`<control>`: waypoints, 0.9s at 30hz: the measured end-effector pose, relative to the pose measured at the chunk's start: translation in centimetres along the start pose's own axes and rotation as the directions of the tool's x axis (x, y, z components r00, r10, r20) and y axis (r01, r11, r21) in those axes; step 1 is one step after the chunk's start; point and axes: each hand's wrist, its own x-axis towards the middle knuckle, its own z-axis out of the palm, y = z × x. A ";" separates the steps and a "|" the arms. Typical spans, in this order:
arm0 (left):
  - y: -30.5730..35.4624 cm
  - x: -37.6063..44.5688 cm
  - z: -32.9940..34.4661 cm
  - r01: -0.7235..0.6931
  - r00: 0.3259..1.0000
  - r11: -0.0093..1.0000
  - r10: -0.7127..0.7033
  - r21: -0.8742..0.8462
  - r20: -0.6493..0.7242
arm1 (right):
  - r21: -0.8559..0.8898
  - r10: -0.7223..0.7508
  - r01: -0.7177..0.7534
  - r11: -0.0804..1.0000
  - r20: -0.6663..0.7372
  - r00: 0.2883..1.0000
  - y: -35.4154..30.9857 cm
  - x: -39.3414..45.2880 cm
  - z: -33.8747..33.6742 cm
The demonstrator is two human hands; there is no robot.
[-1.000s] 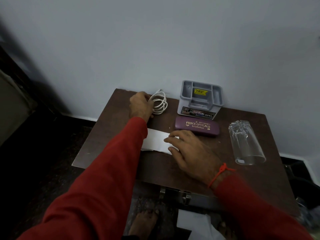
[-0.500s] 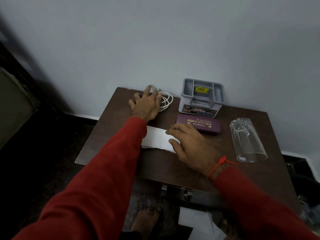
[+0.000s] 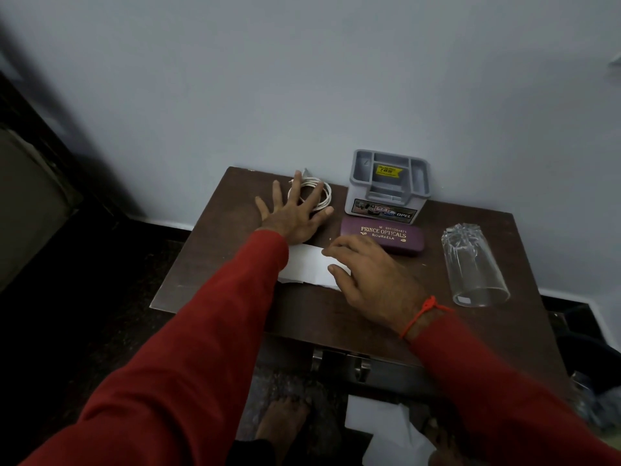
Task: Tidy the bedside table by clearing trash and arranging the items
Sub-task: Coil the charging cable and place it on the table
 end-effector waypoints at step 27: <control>-0.1 -0.4 -1.5 -0.115 0.932 0.965 0.023 -0.236 -0.362 | 0.033 0.014 -0.015 0.999 0.009 1.000 0.2 0.1 -1.4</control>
